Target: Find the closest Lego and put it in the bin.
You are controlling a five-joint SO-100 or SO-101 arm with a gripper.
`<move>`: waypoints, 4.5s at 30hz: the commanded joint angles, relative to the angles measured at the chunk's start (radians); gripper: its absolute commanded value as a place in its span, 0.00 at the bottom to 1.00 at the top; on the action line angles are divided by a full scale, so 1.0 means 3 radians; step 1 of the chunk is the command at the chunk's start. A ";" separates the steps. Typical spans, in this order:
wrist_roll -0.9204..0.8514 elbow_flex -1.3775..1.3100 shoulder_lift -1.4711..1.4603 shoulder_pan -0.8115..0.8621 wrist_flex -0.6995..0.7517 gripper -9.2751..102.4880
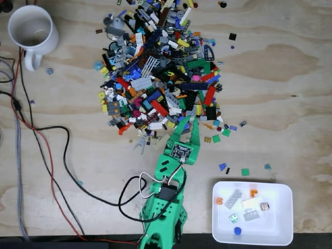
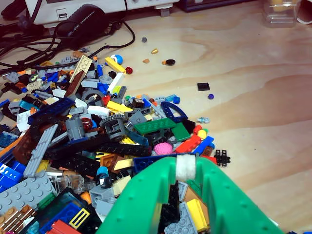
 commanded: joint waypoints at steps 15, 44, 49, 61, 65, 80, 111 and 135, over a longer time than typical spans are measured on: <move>0.0159 -0.0435 0.0036 -0.0072 -0.0020 0.08; 0.0240 -0.0741 0.0036 -0.0148 -0.0041 0.08; 0.0256 -0.0741 0.0036 -0.0225 -0.0082 0.08; 0.0332 -0.0721 0.0036 -0.0251 -0.0312 0.08; 0.0322 -0.0726 0.0036 -0.0266 -0.0363 0.08; 0.0332 -0.0716 0.0036 -0.0291 -0.0373 0.08; 0.0281 -0.0711 0.0036 -0.0276 -0.0409 0.08; 0.0245 -0.0619 0.0036 -0.0256 -0.0522 0.08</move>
